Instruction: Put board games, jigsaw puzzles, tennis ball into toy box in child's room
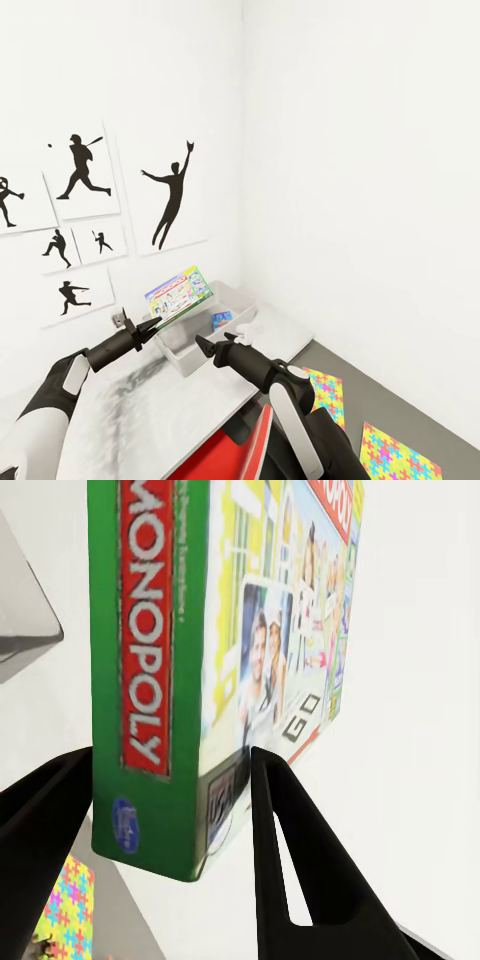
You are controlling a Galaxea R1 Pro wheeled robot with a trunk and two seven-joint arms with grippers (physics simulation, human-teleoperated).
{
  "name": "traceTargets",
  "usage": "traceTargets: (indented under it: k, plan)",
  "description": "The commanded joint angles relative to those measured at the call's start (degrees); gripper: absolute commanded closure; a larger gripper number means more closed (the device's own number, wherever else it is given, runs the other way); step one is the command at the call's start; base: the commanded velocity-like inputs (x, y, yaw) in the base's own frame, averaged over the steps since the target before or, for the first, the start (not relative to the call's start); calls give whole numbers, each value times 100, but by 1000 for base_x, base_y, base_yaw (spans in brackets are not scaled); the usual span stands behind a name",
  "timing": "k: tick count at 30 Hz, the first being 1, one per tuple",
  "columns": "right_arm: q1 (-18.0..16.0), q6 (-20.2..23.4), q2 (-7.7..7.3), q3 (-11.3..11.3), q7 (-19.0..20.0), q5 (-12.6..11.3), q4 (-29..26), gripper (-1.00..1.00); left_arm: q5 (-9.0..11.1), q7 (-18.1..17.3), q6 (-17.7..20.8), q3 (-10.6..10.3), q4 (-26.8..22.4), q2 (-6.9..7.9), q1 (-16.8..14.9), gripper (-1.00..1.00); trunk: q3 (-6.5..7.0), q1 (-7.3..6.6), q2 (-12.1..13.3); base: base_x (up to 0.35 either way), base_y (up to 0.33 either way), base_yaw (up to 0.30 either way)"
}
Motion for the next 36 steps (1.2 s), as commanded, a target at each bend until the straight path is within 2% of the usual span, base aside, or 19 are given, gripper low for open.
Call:
traceTargets:
  k: [1, 12, 16, 19, 23, 24, 26, 27, 28, 29, 30, 31, 34, 35, 36]
  plan:
    - [-3, 38, 2, -6, 7, -21, -3, -100, 6, -11, 29, 9, 3, 0, -3, 100, -7, 2, -7, 0, 1, 0]
    - [-3, 36, 2, 1, 7, -21, -8, -100, 0, -4, 34, 37, 3, 14, -5, 100, -7, 2, -7, 0, 0, 0]
    - [-3, 43, 2, 68, 7, -14, -45, -100, 0, 45, 77, 76, 20, 164, -5, 100, -7, 2, -7, 0, 0, 0]
    - [-3, 69, 2, 158, 14, -10, -97, -100, -16, 200, 93, 91, 33, 222, -25, 100, -7, 2, -7, 0, 0, 0]
    - [-3, 173, 2, 181, 17, -15, -303, -100, 31, 995, 92, 103, 39, 221, -164, 100, -7, 2, -7, 0, 0, 0]
    - [-3, 214, 2, 183, 17, -15, -325, -100, 39, 1105, 92, 107, 42, 215, -204, 100, -7, 2, -7, 0, 0, 0]
    - [-8, 512, 2, 188, 12, -12, -480, -100, 61, 1478, 91, 131, 55, 191, -405, 100, -7, 2, -7, 0, 0, 0]
    - [-11, 608, 2, 188, 3, -10, -526, -100, 64, 1551, 91, 135, 57, 184, -460, 100, -7, 2, -7, 0, 0, 0]
    - [-19, 890, 2, 188, -93, -11, -653, -100, 70, 1745, 90, 142, 62, 155, -614, 100, -7, 2, -7, 0, 0, 0]
    - [-23, 971, 2, 188, -150, -11, -684, -100, 71, 1810, 90, 143, 66, 145, -662, 100, -7, 2, -7, 0, 0, 0]
    - [-30, 1154, 2, 189, -371, -12, -746, -100, 85, 2061, 87, 148, 74, 115, -820, 100, -7, 2, -7, 0, 0, 0]
    - [-32, 1198, 2, 193, -441, -14, -760, -100, 94, 2165, 82, 150, 76, 102, -871, 100, -7, 2, -7, 0, 0, 0]
    - [-37, 1355, 2, 205, -676, -19, -802, -100, 279, 2959, 46, 211, 80, -51, -1133, 100, -7, 2, -7, 0, 0, 0]
    - [-37, 1376, 2, 209, -694, -21, -805, -100, 344, 3107, 34, 226, 81, -81, -1166, 100, -7, 2, -7, 0, 0, 0]
    - [-38, 1417, 2, 215, -722, -24, -809, -100, 503, 3405, -18, 249, 81, -143, -1221, 100, -7, 2, -7, 0, 0, 0]
